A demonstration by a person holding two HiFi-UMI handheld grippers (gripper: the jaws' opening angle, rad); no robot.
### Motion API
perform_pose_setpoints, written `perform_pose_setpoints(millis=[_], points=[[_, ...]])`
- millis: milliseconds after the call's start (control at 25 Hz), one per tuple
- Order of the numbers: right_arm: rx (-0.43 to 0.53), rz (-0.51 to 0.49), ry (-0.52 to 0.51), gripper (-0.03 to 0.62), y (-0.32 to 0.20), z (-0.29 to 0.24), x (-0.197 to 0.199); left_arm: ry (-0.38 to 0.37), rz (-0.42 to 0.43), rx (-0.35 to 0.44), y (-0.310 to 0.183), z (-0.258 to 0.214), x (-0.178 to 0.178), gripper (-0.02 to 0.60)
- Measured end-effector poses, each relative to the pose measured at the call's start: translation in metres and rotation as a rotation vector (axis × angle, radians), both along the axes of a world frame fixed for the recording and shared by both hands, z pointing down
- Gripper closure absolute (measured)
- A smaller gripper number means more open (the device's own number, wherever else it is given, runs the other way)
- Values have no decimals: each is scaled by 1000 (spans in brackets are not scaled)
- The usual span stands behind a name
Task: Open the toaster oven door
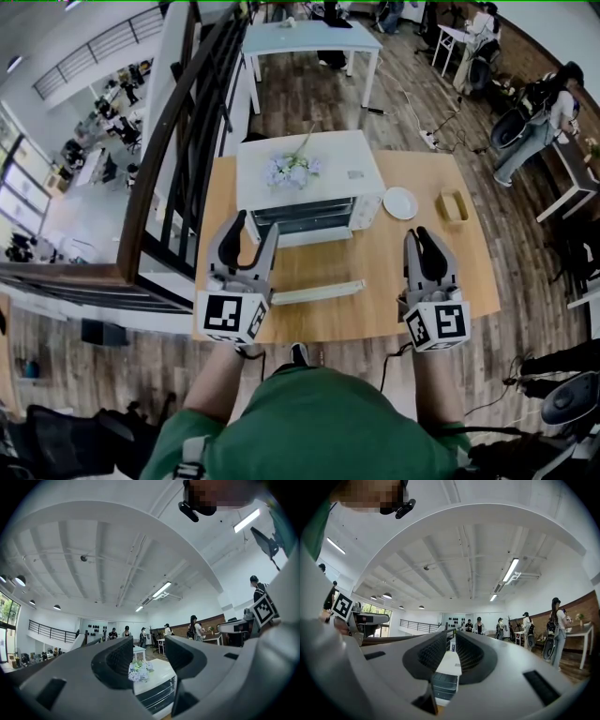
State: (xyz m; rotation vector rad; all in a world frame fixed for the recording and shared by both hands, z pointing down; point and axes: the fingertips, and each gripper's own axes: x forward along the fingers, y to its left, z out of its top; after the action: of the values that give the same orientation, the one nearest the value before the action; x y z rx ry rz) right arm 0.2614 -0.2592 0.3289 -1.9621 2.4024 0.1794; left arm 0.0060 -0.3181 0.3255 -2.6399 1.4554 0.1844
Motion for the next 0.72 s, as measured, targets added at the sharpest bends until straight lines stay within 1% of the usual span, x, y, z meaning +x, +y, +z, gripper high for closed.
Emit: perform_pose_setpoints(millis=[520,720], points=[[-11,-4,-4,519,-12,3,-4,-2,-1,-16,-11,8,-5,373],[-8,-8,-3,519,-9,2,-5,0,-1,-28,-10,12,-5,373]])
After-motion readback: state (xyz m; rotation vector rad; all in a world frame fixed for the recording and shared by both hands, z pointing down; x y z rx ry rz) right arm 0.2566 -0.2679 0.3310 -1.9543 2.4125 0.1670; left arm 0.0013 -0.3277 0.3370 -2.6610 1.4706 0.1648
